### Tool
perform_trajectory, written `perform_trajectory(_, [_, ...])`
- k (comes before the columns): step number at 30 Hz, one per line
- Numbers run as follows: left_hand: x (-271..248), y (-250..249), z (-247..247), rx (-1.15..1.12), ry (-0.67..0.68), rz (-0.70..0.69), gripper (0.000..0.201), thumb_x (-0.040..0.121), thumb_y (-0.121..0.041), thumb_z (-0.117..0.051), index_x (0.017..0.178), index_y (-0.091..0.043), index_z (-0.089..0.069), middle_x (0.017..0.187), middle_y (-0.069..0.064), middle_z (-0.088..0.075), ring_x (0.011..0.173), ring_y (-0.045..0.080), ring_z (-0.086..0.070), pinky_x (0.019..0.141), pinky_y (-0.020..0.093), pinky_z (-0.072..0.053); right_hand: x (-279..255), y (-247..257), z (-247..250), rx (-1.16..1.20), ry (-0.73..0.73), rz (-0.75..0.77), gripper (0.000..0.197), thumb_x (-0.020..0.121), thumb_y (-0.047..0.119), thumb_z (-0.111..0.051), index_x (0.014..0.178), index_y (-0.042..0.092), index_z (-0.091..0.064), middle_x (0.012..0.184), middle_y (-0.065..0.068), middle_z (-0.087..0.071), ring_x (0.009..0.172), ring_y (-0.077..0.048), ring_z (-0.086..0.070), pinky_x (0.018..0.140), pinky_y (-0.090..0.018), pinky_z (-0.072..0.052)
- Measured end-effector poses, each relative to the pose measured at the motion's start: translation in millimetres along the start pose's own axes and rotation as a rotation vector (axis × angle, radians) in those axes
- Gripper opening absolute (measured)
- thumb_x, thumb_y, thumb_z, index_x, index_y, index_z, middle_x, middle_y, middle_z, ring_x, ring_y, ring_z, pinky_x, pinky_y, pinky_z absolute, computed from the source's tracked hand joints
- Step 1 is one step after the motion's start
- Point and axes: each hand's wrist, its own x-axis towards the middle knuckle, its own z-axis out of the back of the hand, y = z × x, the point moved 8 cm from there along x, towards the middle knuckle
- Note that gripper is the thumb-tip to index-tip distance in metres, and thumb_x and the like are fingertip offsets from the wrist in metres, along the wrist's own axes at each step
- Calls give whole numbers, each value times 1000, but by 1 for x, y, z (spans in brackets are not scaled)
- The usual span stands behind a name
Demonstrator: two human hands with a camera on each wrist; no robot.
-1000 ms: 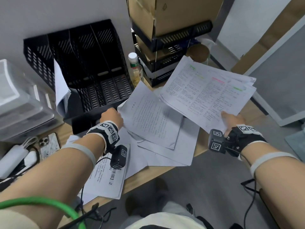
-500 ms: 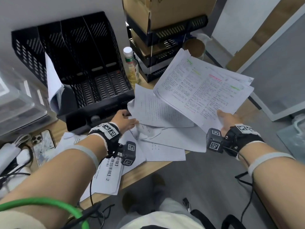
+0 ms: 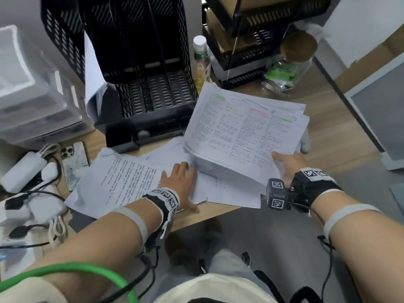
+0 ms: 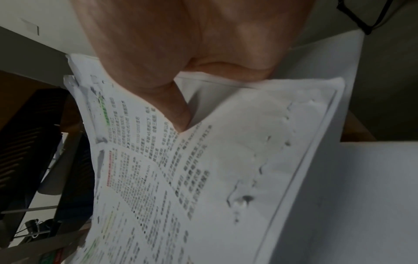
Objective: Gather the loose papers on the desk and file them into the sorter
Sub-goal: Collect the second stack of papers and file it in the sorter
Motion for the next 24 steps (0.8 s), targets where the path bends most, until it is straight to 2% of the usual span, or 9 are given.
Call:
perform_trajectory(3, [-2, -7, 9, 52, -114, -36, 109, 65, -70, -72, 145, -16, -21, 144, 9, -30, 132, 30, -34, 99, 48, -46, 0, -1, -5, -81, -19, -2, 52, 84, 30, -68, 131, 13, -54, 139, -14, -56, 122, -38, -55, 104, -47, -44])
perform_trajectory(5, [-4, -12, 16, 53, -167, -116, 95, 71, -60, -72, 144, -21, -24, 139, 9, -35, 127, 29, -38, 97, 45, -46, 2, -1, -4, -64, -59, 3, 55, 90, 22, -66, 138, 3, -45, 142, -21, -51, 129, -40, -50, 103, -44, -43])
perform_trajectory(8, [-4, -18, 15, 31, -136, -183, 89, 77, -36, -73, 148, -33, -19, 130, 8, -40, 120, 28, -43, 84, 40, -48, 6, -2, -6, -52, -69, 21, 60, 87, 23, -69, 137, 2, -45, 140, -22, -52, 128, -40, -52, 106, -49, -44])
perform_trajectory(11, [-3, -13, 18, -68, -93, -124, 67, 84, -24, -63, 144, -29, -32, 121, 8, -49, 112, 31, -53, 70, 37, -44, 7, 0, -7, -33, -61, 17, 57, 88, 22, -68, 136, 2, -46, 139, -22, -53, 128, -40, -52, 103, -47, -44])
perform_trajectory(15, [-4, 9, 39, -276, -156, 17, 25, 89, -23, -51, 113, -18, -55, 104, 9, -66, 95, 35, -65, 75, 37, -51, 14, 2, -7, -28, -35, 35, 56, 91, 19, -65, 139, 0, -44, 142, -21, -51, 131, -39, -49, 96, -40, -44])
perform_trajectory(18, [-9, 34, 58, -647, -246, 103, 11, 84, -16, -57, 94, -16, -63, 87, 5, -67, 86, 30, -63, 71, 31, -45, 13, 7, -9, 16, -5, 39, 58, 92, 18, -63, 142, -1, -39, 146, -22, -46, 134, -40, -45, 102, -44, -41])
perform_trajectory(21, [-23, 62, 90, -1136, -368, 126, 17, 76, -13, -58, 86, -18, -70, 85, 3, -69, 77, 23, -62, 71, 29, -48, 13, 13, -14, 9, 2, 42, 57, 92, 19, -63, 141, -2, -41, 146, -22, -46, 134, -40, -45, 104, -45, -41])
perform_trajectory(23, [-42, 84, 109, -1522, -456, 127, 23, 77, -5, -51, 85, -16, -70, 83, 8, -62, 63, 20, -54, 57, 27, -48, 10, 15, -20, 8, 24, 42, 55, 93, 20, -62, 140, 0, -43, 144, -18, -50, 130, -36, -50, 97, -43, -46])
perform_trajectory(24, [-52, 97, 115, -1706, -497, 126, 28, 80, 2, -47, 86, -14, -69, 84, 10, -59, 62, 19, -51, 52, 24, -48, 8, 16, -24, 22, 43, 38, 52, 94, 19, -61, 140, 2, -45, 141, -12, -53, 123, -32, -55, 87, -38, -51])
